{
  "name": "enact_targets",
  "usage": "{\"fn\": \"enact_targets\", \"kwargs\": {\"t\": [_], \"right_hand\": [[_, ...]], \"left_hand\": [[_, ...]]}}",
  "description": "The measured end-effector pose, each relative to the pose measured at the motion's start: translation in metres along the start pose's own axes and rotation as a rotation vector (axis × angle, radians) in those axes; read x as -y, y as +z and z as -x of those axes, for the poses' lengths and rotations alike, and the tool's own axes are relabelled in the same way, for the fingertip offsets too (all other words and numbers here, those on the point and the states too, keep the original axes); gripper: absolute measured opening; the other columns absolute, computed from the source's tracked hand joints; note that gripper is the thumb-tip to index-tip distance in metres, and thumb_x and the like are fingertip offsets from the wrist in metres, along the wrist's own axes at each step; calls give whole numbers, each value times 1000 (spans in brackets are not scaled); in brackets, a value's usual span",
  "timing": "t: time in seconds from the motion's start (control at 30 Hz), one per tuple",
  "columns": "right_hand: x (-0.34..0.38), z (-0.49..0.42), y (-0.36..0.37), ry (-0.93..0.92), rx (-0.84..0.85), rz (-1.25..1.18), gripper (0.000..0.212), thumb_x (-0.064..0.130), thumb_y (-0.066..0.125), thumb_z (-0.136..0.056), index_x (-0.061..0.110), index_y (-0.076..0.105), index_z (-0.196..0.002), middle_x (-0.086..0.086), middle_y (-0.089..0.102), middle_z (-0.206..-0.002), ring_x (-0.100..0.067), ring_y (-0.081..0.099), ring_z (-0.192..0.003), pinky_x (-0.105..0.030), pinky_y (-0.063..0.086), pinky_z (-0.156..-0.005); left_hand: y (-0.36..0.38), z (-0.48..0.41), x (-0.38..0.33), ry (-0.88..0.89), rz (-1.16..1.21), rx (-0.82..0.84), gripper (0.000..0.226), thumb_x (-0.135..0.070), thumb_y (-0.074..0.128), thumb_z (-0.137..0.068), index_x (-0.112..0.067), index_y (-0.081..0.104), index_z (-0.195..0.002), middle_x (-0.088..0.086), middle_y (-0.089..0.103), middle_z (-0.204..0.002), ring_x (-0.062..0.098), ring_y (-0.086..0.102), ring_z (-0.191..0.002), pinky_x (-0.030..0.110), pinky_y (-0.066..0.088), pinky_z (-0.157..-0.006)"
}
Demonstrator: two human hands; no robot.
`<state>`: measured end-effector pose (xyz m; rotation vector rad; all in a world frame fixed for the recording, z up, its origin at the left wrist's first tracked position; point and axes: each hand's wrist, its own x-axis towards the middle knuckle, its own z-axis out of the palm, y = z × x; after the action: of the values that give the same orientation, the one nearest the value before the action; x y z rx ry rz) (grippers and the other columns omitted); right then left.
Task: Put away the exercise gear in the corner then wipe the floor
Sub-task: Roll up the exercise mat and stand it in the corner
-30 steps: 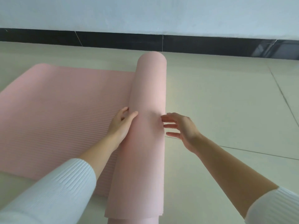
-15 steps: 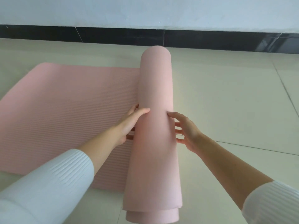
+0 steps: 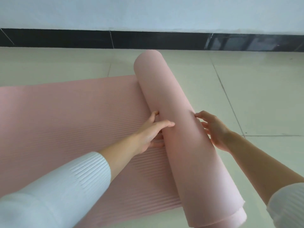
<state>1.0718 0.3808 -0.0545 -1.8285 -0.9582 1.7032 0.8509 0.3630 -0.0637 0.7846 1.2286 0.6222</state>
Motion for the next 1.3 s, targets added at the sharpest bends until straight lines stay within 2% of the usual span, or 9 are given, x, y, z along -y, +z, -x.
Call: {"fn": "enact_targets", "kwargs": {"t": [0.3, 0.47, 0.6, 0.77, 0.83, 0.9, 1.0, 1.13, 1.3], "right_hand": [[-13, 7, -42, -40, -49, 44, 31, 44, 61, -81, 31, 66, -109, 0, 61, -114, -22, 59, -94, -37, 46, -79], [1, 11, -9, -243, -145, 173, 26, 44, 72, -76, 34, 70, -100, 9, 63, -114, -11, 55, -110, -30, 41, -83], [21, 17, 33, -329, -61, 241, 16, 35, 67, -83, 25, 76, -92, 13, 65, -106, 0, 56, -99, -16, 41, -74], [42, 16, 73, -374, -145, 49, 15, 19, 63, -85, 15, 71, -98, -7, 69, -100, -25, 67, -93, -45, 58, -81], [40, 10, 87, -334, -225, 245, 21, 20, 62, -83, 7, 69, -99, -7, 67, -89, -26, 65, -82, -46, 58, -80], [39, 18, 110, -306, -165, 479, 28, 26, 61, -82, 2, 69, -94, -15, 67, -87, -26, 61, -75, -36, 55, -72], [51, 27, 139, -341, -3, 328, 29, 30, 58, -87, 5, 73, -89, -11, 73, -90, -27, 67, -86, -33, 53, -76], [60, 24, 175, -347, 43, 339, 20, 27, 58, -86, 15, 72, -95, -3, 70, -97, -21, 63, -89, -33, 51, -77], [68, 25, 211, -291, 346, 51, 24, 25, 55, -91, 15, 69, -107, -4, 70, -106, -24, 66, -96, -39, 55, -87]], "left_hand": [[34, -21, 4, -11, -166, 2, 66, -45, 75, -63, -52, 39, -118, -8, 72, -103, 16, 69, -92, 44, 54, -86], [-4, -14, 12, -97, -197, -103, 68, -30, 69, -53, -37, 46, -117, 3, 70, -105, 21, 66, -95, 42, 55, -80], [-44, -1, 28, -101, -266, -197, 62, -9, 64, -73, -32, 47, -128, 6, 70, -95, 19, 65, -96, 40, 54, -82], [-81, 11, 40, -69, 25, -493, 40, -2, 50, -88, -19, 50, -123, 7, 68, -90, 19, 63, -73, 40, 54, -76], [-95, 19, 40, -43, 118, -553, 23, -12, 51, -93, -19, 54, -115, 3, 68, -92, 18, 64, -72, 40, 54, -78], [-107, 26, 38, -21, 163, -586, 8, -22, 52, -95, -20, 57, -102, 1, 66, -92, 15, 63, -70, 36, 54, -70], [-125, 36, 38, 23, 191, -686, 7, -22, 52, -94, -22, 56, -89, 3, 63, -89, 18, 59, -71, 30, 48, -60], [-156, 59, 37, 88, 156, -875, 17, -36, 64, -84, -21, 57, -81, 2, 63, -85, 22, 60, -82, 42, 53, -78], [-191, 96, 41, -38, 47, -582, 56, -69, 66, -68, -27, 69, -105, -10, 73, -98, 12, 67, -91, 34, 51, -75]]}}
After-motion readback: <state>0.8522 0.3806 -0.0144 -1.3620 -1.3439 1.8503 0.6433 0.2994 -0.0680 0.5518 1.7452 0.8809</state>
